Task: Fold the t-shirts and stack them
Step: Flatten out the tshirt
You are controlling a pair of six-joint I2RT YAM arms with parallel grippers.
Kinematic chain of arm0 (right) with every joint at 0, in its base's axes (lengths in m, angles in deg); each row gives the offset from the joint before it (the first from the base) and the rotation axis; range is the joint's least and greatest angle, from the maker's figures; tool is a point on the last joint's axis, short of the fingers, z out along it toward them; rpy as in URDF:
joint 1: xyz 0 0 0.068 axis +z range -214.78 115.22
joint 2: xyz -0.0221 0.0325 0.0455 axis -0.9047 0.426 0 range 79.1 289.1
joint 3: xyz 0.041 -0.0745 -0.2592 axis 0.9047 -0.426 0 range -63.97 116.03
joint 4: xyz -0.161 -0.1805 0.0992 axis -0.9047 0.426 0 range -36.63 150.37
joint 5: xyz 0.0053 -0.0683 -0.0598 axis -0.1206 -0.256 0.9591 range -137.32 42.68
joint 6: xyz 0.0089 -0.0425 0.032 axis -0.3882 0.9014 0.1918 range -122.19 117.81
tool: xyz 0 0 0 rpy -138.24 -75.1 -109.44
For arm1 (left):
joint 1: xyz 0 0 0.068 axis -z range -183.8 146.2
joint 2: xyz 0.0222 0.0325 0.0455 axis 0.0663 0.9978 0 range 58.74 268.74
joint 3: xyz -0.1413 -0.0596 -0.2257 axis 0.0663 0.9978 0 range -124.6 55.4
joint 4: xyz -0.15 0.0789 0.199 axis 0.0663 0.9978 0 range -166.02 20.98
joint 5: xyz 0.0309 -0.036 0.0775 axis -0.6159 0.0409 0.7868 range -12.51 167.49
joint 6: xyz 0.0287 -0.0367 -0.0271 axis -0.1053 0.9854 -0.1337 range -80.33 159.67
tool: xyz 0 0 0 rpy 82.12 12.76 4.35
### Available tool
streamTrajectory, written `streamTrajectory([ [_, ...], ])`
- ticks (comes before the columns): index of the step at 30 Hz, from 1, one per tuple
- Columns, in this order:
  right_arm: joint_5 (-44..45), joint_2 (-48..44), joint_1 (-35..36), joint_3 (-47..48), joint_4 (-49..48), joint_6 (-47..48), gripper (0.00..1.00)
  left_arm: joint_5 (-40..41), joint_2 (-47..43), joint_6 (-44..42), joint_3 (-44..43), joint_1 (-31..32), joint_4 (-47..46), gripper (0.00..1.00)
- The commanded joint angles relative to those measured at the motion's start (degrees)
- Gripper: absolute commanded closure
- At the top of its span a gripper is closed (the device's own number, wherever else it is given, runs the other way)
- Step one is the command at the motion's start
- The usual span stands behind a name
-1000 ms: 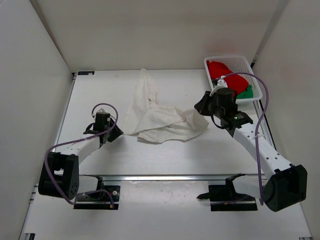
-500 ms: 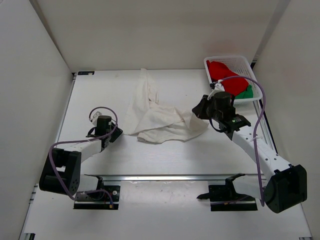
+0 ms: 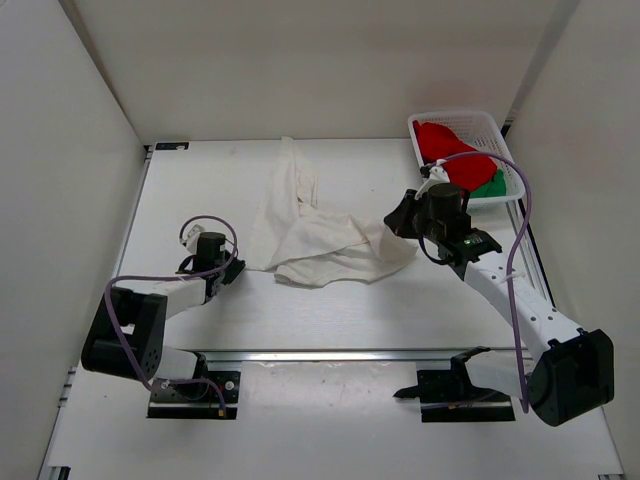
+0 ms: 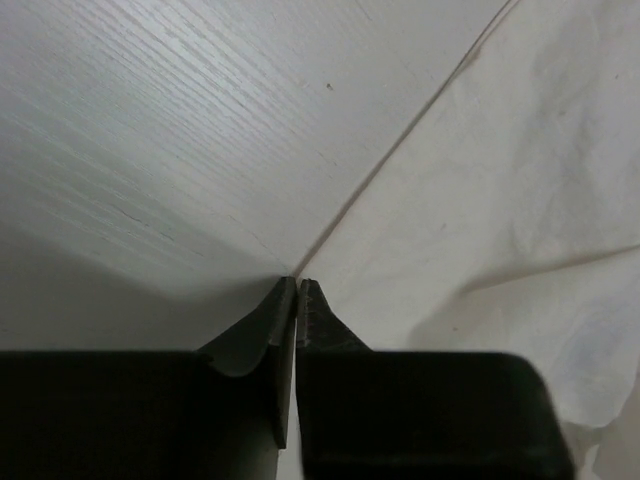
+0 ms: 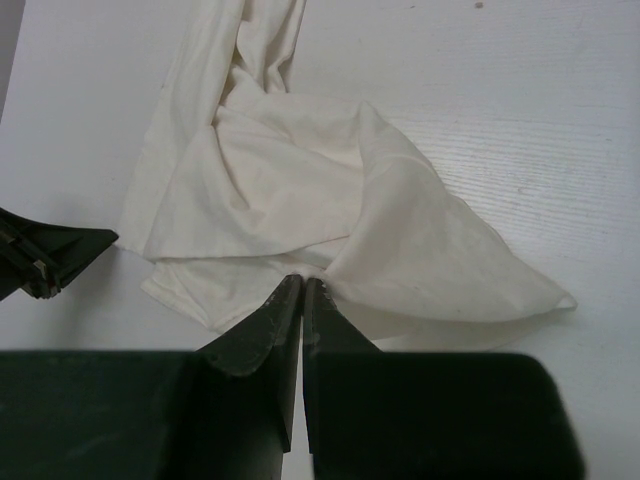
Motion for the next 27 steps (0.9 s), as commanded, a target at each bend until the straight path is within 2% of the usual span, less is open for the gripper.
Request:
streamTrajectory([
  [1,0.0,-1.4,0.4,0.1,-3.2,-0.7,1.00,0.0,0.5,-0.3,-0.2,-0.2,-0.8,0.91],
  [4,0.6,-1.3,0.5,0.5,-2.4,-1.0,1.00,-0.1,0.7,-0.6,-1.3,-0.1,-1.3,1.00],
  [10,2.3,-1.7,-0.8,4.4,0.8,-0.3,1.00,-2.4,-5.1,-3.5,-6.5,0.9,0.9,1.00],
  [13,5.3,-1.6,-2.1,10.9,5.8,1.0,1.00,-4.4,-10.2,-8.2,-15.5,1.9,6.6,1.00],
  [15,9.7,-1.9,-2.8,15.4,10.6,1.5,1.00,-6.6,-13.0,-10.3,-24.6,0.4,11.1,1.00],
  [17,13.1,-2.1,-3.4,23.6,13.7,3.8,1.00,-10.1,-14.6,-12.1,-31.9,-1.9,15.6,1.00],
  [20,17.7,-1.3,-4.4,35.2,19.5,6.8,1.00,-17.2,-16.0,-10.9,-42.1,-7.9,16.9,1.00],
  [22,21.1,-0.2,-3.6,44.1,23.1,9.7,1.00,-22.2,-16.6,-8.3,-46.4,-15.4,16.5,1.00],
  [24,25.2,3.7,-2.5,57.9,29.0,12.0,1.00,-28.7,-17.3,-5.3,-51.3,-19.7,15.2,1.00],
  [27,25.6,9.1,-1.4,74.1,34.9,14.4,1.00,-32.4,-16.8,-2.6,-57.1,-24.4,15.7,1.00],
])
